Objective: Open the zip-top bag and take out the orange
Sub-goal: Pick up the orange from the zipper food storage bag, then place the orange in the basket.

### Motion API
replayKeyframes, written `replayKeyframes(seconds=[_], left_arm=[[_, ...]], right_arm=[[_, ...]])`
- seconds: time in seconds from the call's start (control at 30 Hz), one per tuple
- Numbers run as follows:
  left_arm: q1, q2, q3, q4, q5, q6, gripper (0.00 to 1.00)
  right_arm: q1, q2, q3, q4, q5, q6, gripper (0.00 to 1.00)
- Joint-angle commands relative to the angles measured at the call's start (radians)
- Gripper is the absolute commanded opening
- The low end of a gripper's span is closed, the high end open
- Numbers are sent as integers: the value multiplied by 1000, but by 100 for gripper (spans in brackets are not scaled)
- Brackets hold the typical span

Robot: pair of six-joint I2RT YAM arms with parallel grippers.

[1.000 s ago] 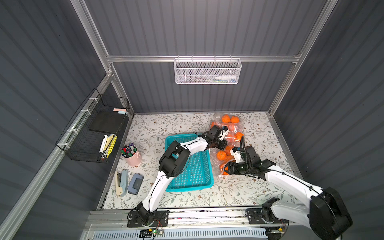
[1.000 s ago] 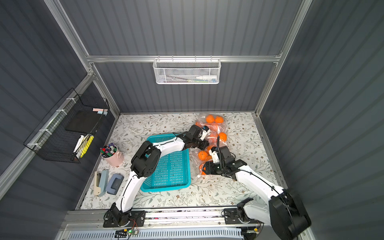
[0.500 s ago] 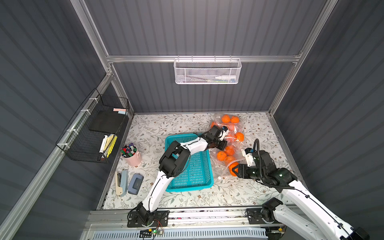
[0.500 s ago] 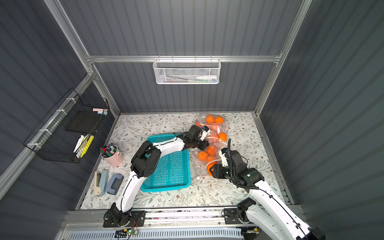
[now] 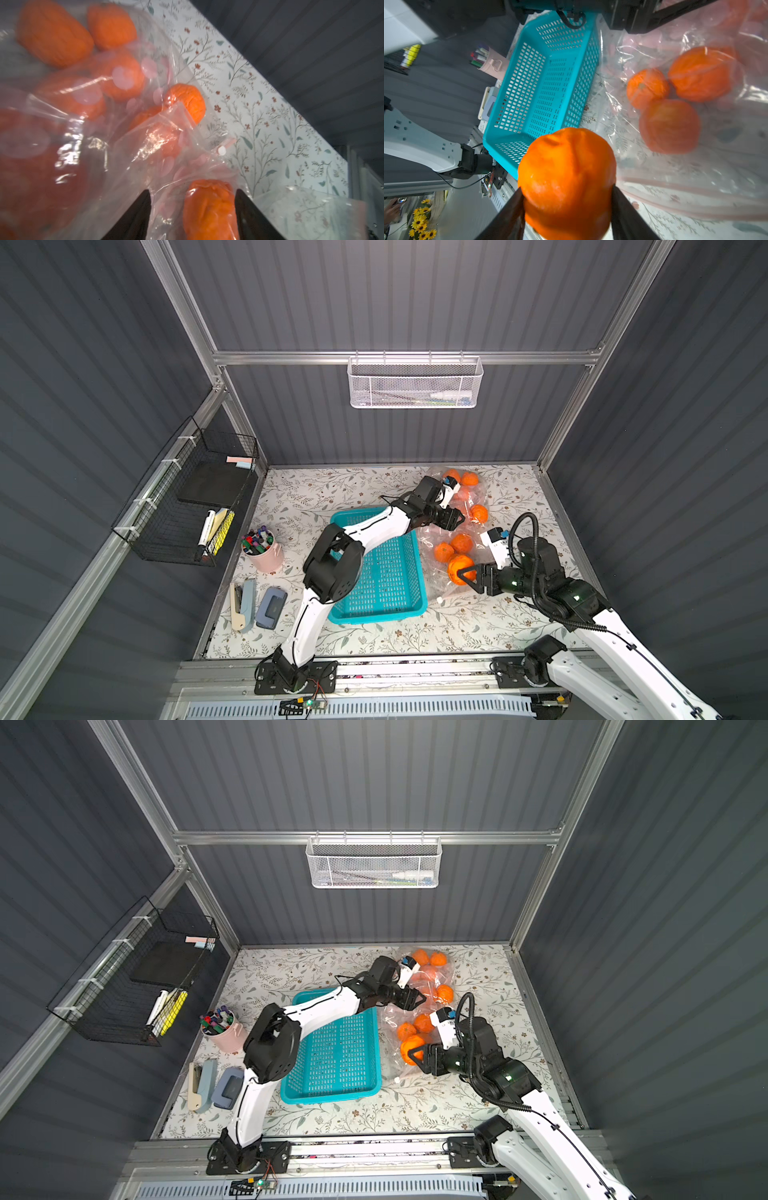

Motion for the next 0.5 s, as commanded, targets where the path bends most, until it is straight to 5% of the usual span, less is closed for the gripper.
replayKeyframes(seconds=[0.0,0.27,0.47], left_arm=[[36,-196,-73,-53,-112,-21,68],[113,-597,-409,-131,-382,10,73],[158,-840,-633,-176,-561,-4,73]], right_arm=[[26,78,41,154,-47,15,36],[220,574,335,264,124,-46,36],[310,990,657,137,295,-41,36]])
